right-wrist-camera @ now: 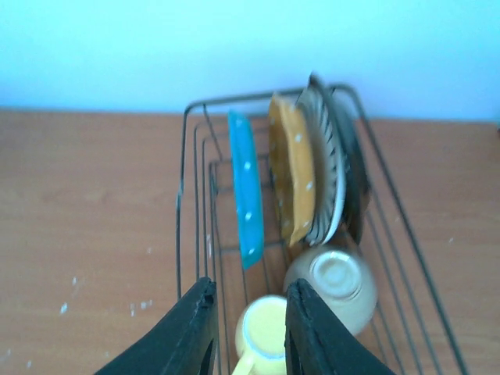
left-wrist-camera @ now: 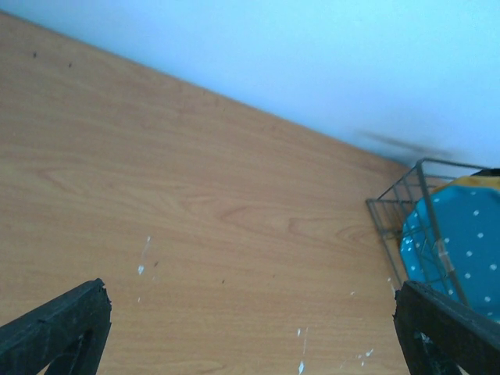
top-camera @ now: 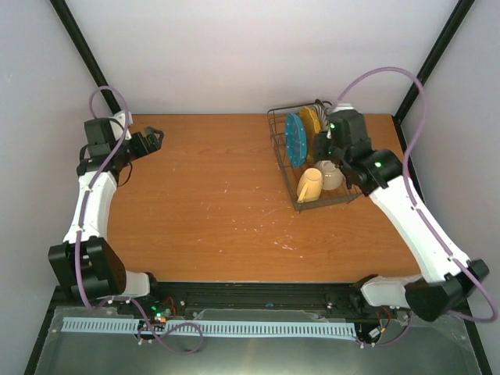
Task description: Load the mixed dishes into the dish rack
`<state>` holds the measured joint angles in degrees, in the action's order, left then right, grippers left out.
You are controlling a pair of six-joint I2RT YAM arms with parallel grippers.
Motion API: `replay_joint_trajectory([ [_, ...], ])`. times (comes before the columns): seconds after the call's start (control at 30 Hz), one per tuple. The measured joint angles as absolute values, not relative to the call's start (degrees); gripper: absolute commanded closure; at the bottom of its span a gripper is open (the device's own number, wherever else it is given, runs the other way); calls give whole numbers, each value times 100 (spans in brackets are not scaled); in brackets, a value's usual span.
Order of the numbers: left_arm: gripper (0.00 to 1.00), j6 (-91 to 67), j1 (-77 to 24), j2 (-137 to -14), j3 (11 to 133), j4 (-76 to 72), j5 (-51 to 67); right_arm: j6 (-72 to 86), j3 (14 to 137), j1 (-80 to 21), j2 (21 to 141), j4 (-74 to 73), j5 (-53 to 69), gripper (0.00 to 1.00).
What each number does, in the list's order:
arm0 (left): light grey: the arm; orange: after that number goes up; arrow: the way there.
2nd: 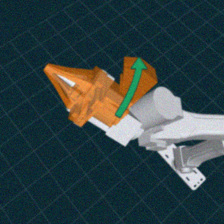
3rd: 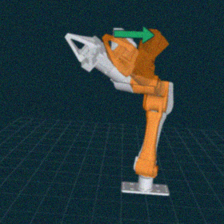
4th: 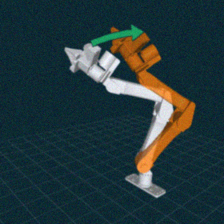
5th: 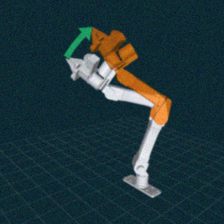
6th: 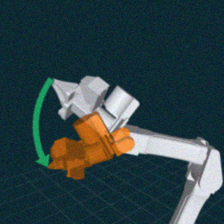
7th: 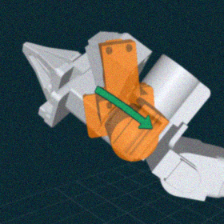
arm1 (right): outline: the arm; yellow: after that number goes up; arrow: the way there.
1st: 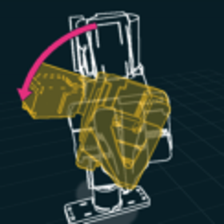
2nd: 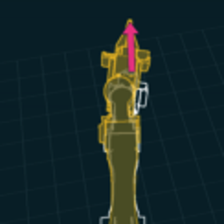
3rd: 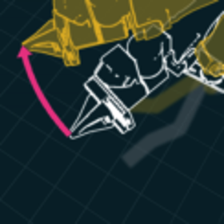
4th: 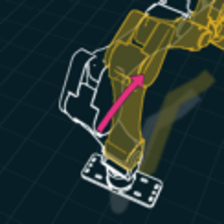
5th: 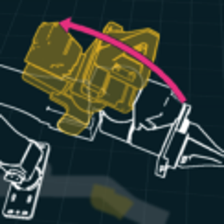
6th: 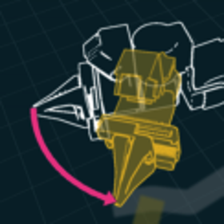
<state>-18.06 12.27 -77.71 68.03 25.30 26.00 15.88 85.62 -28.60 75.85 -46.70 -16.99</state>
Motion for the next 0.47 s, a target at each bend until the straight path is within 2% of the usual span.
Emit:
replay_joint_trajectory([
  [0.17,0,-2139,1227,-7824,6952,2126,2762,1549,8399,-2860,6899,-4178,-2088,72],
  [0.37,0,-2526,1227,-8193,7135,1802,2965,1520,7957,-2860,6626,-3913,-2294,71],
  [0.4,0,-2596,1227,-8265,7168,1789,2982,1511,7850,-2860,6576,-3900,-2311,67],
  [0.47,0,-2759,1238,-8392,7223,1763,3024,1485,7664,-2860,6466,-3887,-2351,47],
])
